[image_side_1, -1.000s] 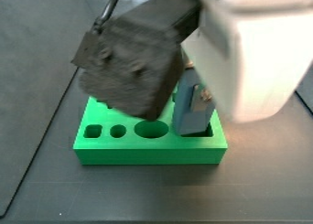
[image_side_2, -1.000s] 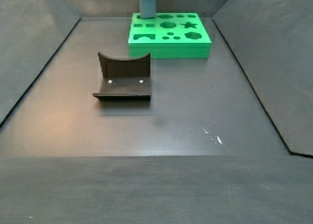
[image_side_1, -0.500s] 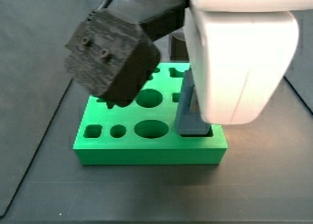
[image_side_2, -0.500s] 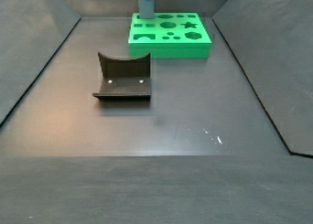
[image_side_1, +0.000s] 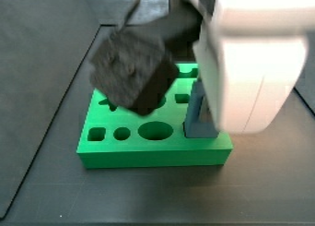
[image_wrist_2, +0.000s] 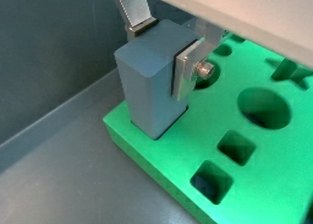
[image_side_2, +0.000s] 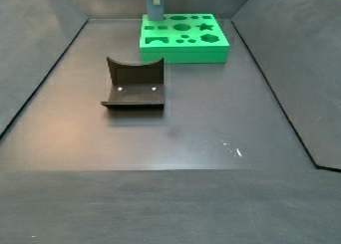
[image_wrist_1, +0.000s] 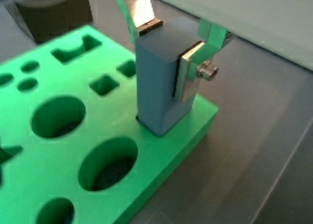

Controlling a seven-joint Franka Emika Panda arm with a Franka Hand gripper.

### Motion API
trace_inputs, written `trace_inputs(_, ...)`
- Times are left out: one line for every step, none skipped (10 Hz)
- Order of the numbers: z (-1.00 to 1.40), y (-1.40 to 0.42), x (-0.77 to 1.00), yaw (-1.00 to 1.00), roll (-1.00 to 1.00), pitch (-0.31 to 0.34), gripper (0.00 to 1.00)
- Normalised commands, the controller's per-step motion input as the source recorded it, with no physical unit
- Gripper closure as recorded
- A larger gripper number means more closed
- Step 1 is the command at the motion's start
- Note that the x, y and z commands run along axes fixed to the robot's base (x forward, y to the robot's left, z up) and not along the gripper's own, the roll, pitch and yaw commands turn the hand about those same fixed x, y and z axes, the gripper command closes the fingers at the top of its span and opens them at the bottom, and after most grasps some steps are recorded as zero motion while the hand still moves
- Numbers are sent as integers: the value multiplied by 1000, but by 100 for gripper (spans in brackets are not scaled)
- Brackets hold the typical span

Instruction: Insert the rectangle object.

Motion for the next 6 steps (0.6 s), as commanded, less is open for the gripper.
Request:
trace_inputs(-400,0,0,-49,-101,0,100)
trace_inputs(-454,0,49,-69,-17,40,100)
trace_inputs(-449,0,100,-106,0,54,100)
trace_inputs(-400,0,183,-117,0,93,100)
trace_inputs(-254,0,77,-100,0,31,100)
trace_inputs(0,0,0,0,0,0,100)
